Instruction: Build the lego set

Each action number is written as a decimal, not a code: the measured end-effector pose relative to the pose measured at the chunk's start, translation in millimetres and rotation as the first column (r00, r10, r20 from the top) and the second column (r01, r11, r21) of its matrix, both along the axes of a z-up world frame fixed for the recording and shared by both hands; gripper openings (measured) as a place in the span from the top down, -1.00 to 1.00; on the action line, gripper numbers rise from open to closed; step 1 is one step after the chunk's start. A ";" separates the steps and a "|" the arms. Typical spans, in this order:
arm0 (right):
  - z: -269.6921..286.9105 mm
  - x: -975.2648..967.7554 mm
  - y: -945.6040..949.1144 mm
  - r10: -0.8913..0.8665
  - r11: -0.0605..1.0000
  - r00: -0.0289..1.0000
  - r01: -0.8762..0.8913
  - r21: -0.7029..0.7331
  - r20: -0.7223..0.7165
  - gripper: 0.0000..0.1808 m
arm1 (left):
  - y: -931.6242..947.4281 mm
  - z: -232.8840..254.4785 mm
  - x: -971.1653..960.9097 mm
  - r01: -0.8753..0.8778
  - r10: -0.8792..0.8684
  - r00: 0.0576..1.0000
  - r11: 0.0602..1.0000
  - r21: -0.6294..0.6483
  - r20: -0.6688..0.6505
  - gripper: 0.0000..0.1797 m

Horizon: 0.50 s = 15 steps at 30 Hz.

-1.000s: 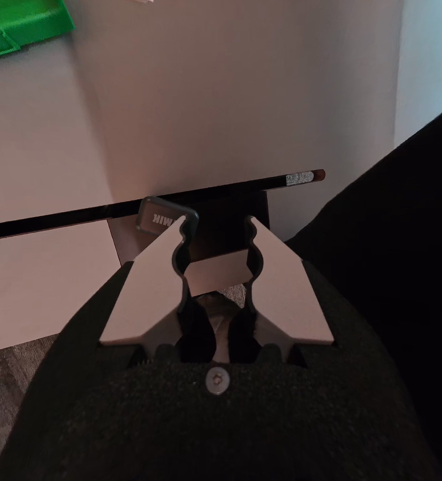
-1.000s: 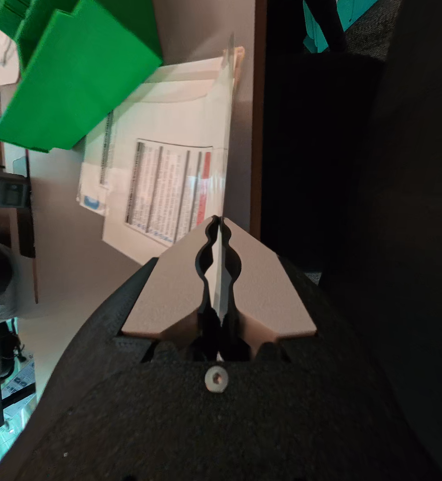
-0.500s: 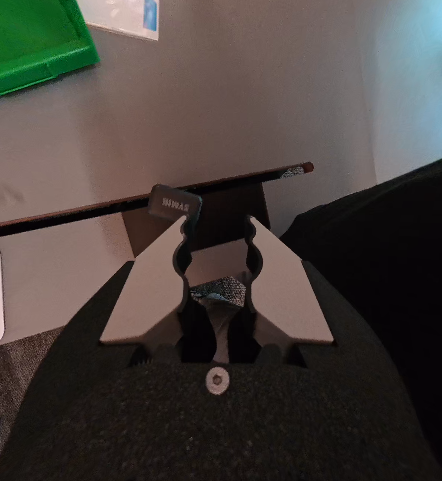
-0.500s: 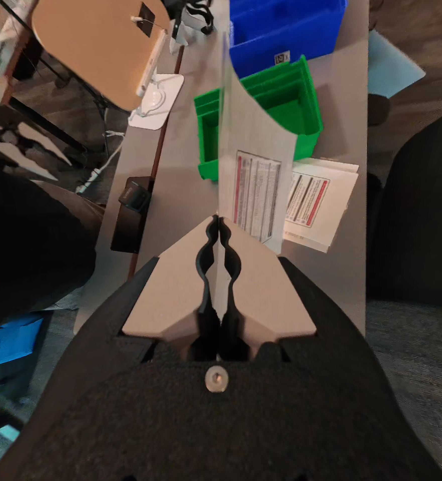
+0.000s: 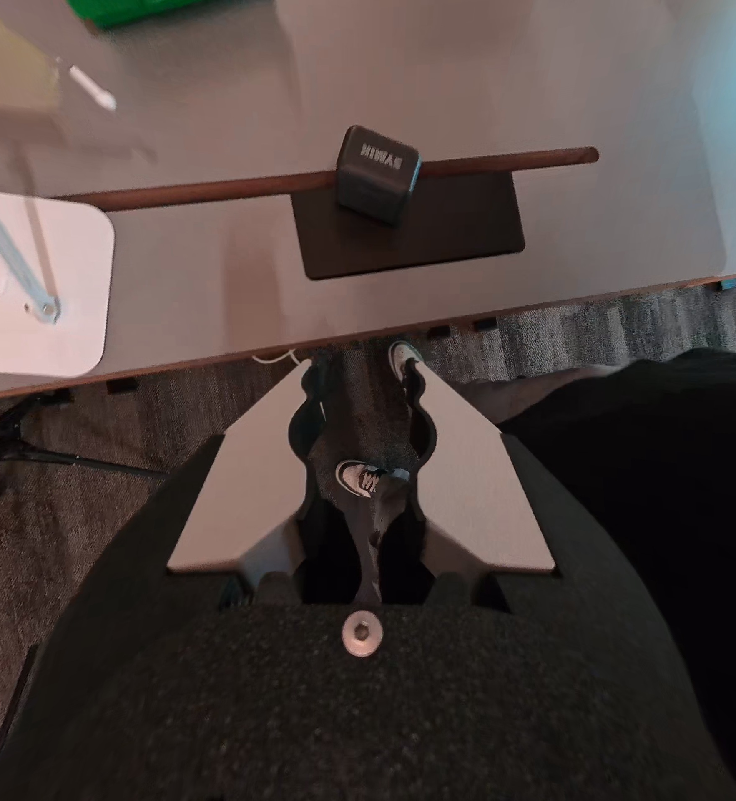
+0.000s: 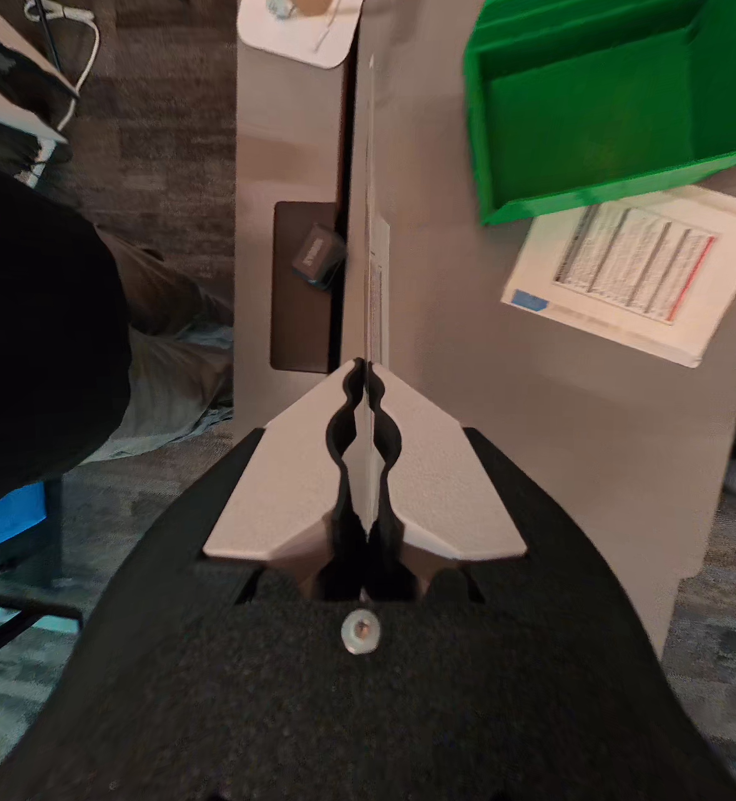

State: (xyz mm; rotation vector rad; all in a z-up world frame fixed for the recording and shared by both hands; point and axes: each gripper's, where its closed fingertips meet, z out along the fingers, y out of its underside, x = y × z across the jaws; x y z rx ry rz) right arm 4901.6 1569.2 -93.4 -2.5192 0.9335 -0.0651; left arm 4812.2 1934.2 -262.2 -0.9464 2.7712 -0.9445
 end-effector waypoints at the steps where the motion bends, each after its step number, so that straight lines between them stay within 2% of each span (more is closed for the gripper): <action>1: -8.2 -7.1 12.0 0.008 1.000 1.000 -0.008 -0.015 -0.013 1.00 | 10.2 0.4 -4.4 -0.006 0.006 1.000 1.000 0.002 0.006 0.60; 9: -54.5 -47.3 65.3 -0.003 0.997 0.998 -0.002 -0.075 -0.066 1.00 | 48.9 5.8 -32.6 -0.029 0.029 0.999 1.000 0.008 0.024 0.60; 15: -69.0 -71.5 59.1 -0.015 0.995 0.997 0.008 -0.099 -0.076 1.00 | 35.6 16.2 -41.8 -0.030 0.031 0.999 0.999 -0.018 0.033 0.60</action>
